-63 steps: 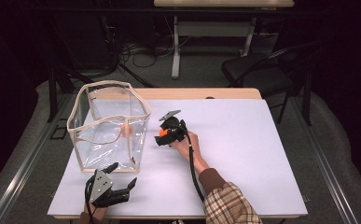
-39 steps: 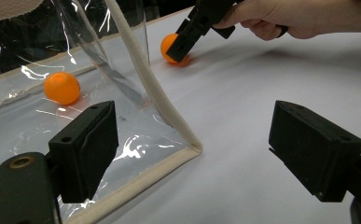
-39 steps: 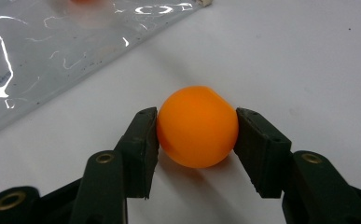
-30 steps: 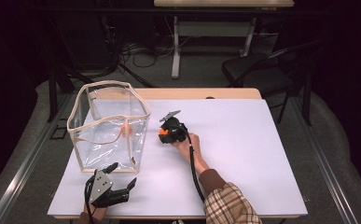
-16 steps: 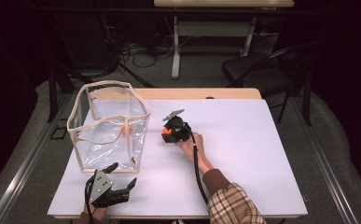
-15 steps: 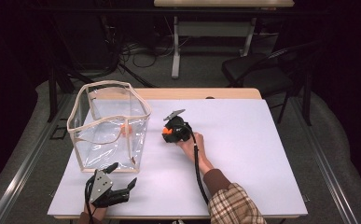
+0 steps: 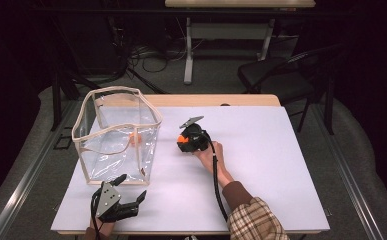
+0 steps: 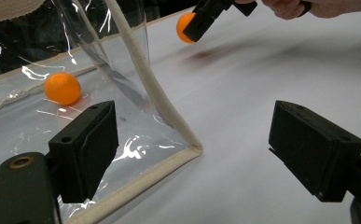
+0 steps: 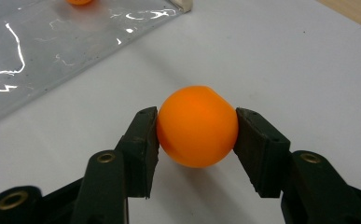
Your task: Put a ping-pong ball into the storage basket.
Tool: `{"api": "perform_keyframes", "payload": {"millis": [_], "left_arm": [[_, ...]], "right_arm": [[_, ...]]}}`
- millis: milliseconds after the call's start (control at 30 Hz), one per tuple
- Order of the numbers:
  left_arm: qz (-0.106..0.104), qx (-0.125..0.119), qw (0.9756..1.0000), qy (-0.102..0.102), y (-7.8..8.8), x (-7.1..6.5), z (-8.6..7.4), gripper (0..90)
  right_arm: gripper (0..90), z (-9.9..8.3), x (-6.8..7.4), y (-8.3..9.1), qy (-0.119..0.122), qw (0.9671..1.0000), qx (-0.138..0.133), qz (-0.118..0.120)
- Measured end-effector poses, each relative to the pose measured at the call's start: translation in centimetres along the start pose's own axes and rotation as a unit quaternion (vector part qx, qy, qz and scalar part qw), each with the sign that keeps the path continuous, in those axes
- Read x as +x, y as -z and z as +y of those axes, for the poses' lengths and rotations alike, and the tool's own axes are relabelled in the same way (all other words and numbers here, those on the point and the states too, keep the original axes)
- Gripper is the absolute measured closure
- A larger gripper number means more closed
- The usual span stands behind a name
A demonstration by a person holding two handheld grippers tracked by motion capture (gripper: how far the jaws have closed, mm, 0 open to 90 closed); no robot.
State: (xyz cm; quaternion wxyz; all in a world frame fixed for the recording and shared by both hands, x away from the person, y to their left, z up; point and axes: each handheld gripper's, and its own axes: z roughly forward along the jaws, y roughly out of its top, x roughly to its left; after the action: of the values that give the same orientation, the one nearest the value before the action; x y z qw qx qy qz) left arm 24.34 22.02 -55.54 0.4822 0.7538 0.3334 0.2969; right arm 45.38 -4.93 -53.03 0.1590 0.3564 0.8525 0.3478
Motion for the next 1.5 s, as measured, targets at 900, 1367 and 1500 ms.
{"api": "perform_keyframes", "payload": {"millis": [900,1367,1500], "left_arm": [[0.001,0.001,1.0,-0.003,0.0,0.0,0.0,15.9],[0.001,0.001,1.0,-0.003,0.0,-0.1,0.0,15.9],[0.0,0.002,1.0,-0.002,0.0,0.0,0.0,15.9]], "right_arm": [[50.6,0.1,-0.9,1.9,-0.004,0.9999,-0.01,-0.003],[50.7,0.3,-1.0,2.5,-0.004,0.9999,-0.015,-0.001],[50.7,0.4,-1.0,2.8,-0.004,0.9999,-0.016,0.002]]}}
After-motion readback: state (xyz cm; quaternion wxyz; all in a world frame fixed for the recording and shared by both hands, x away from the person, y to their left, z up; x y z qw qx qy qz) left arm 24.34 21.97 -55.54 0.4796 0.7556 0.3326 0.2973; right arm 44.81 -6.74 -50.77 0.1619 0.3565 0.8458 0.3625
